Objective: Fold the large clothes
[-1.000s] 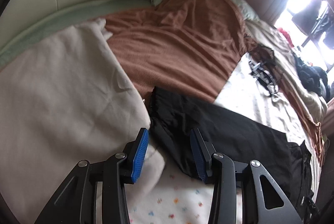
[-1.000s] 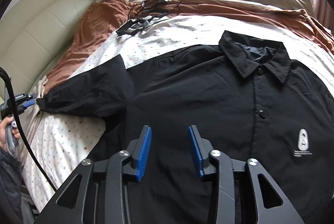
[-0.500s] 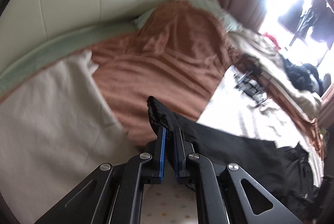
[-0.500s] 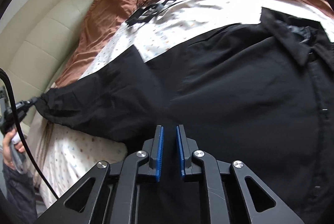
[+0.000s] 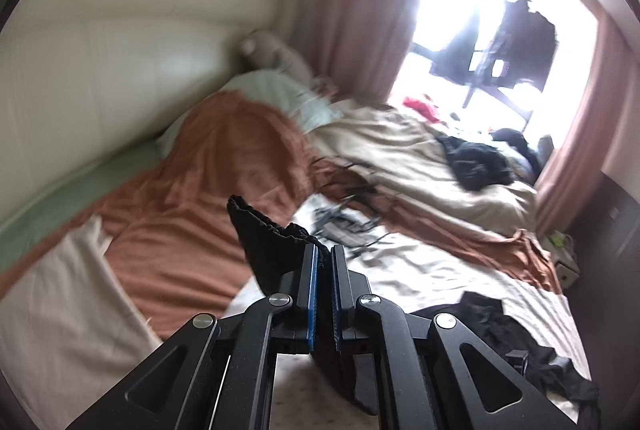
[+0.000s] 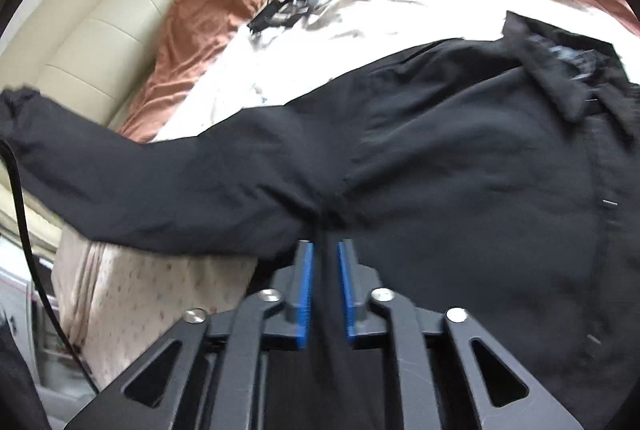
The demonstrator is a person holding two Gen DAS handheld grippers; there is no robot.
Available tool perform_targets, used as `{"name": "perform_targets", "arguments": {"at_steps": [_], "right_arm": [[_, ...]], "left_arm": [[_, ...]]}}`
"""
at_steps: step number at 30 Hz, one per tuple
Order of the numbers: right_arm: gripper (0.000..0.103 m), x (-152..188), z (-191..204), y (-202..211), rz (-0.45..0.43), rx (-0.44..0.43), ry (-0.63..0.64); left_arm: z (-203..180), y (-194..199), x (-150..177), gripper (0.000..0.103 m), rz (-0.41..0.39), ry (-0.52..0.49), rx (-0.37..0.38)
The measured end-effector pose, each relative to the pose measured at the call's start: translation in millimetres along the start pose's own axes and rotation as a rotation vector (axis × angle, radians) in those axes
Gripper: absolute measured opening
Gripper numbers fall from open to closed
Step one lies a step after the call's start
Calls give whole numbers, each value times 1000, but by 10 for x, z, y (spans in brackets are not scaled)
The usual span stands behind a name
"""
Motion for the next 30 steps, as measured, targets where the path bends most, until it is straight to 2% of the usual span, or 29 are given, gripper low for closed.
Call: {"name": "perform_targets", "arguments": {"at_steps": [1, 2, 8, 10, 11, 15, 18, 22, 26, 30], "right_arm": [[38, 55, -55, 126, -11, 8, -3], [41, 114, -109, 276, -29, 14, -8], [47, 465, -542, 1072, -99, 32, -101], [66, 599, -720, 1315, -135, 23, -161], [68, 668, -819, 1443, -165, 36, -183], [69, 793, -1090, 1691, -226, 53, -218], [69, 814, -1334, 1728, -243, 123, -243], [69, 850, -1578, 1695, -221, 81, -316], [69, 859, -1718, 1870, -257, 117, -322], [69, 892, -1924, 2092, -296, 101, -375]], "left_arm": [[-111, 31, -39, 6, -4, -14, 9], [-249, 65, -71, 6, -9, -30, 18], [-1113, 237, -207, 6, -31, -111, 85], [-1407, 278, -221, 6, -33, -138, 104], [-1526, 288, -225, 6, -31, -148, 112], [-2107, 282, -172, 6, -13, -197, 139], [-2497, 208, -81, 6, 9, -231, 149], [-2900, 59, 75, 6, 41, -275, 156], [-3321, -69, 219, 6, 69, -310, 179], [-3753, -199, 375, 6, 97, -349, 217]]}}
Point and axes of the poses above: each gripper's, at about its wrist camera, not at the fingertips, and y roughly against the way its jaws point, z to its left, x to its underside, the point moved 7 cm from there along -y, roughly the way its jaws point, and after that the axes turned 5 degrees about z, right-handed, at the moved point
